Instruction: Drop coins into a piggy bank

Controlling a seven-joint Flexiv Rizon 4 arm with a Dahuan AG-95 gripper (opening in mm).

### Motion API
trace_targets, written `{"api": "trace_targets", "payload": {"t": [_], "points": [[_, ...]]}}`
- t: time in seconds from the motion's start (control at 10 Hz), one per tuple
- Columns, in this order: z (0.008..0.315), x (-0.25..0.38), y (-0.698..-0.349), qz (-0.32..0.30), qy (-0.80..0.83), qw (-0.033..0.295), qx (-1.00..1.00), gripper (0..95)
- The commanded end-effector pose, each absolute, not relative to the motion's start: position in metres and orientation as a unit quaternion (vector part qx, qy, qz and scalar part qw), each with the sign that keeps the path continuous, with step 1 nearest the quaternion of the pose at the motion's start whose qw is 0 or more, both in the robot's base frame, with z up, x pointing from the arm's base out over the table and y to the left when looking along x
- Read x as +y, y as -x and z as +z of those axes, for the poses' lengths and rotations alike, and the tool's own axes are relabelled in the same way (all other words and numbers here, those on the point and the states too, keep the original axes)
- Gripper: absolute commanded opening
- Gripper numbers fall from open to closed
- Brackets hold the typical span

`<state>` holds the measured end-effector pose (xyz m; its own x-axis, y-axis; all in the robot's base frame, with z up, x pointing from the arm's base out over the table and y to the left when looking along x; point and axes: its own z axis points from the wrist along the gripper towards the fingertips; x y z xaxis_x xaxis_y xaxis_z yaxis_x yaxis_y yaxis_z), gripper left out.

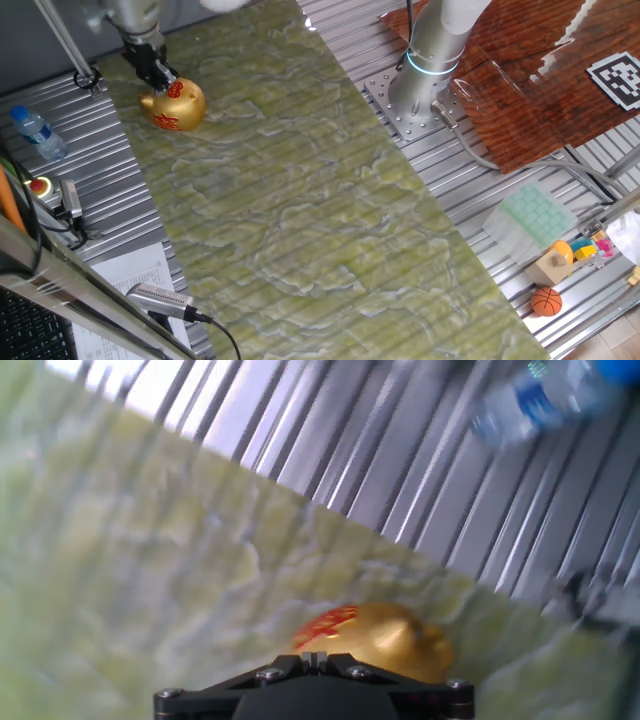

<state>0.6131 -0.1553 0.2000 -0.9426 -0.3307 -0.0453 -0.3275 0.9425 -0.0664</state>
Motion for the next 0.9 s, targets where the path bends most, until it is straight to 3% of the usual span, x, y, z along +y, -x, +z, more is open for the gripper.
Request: {"api": "trace_targets", "payload": {"t": [0.1, 0.5, 0.9], "points": [[0.214, -0.139, -0.597, 0.084, -0.081, 0.050, 0.992, 0.0], [0.208, -0.130, -0.598, 0.074, -0.089, 0.029, 0.993, 0.0], [0.203, -0.115, -0.595, 0.048, -0.093, 0.032, 0.994, 0.0]]}}
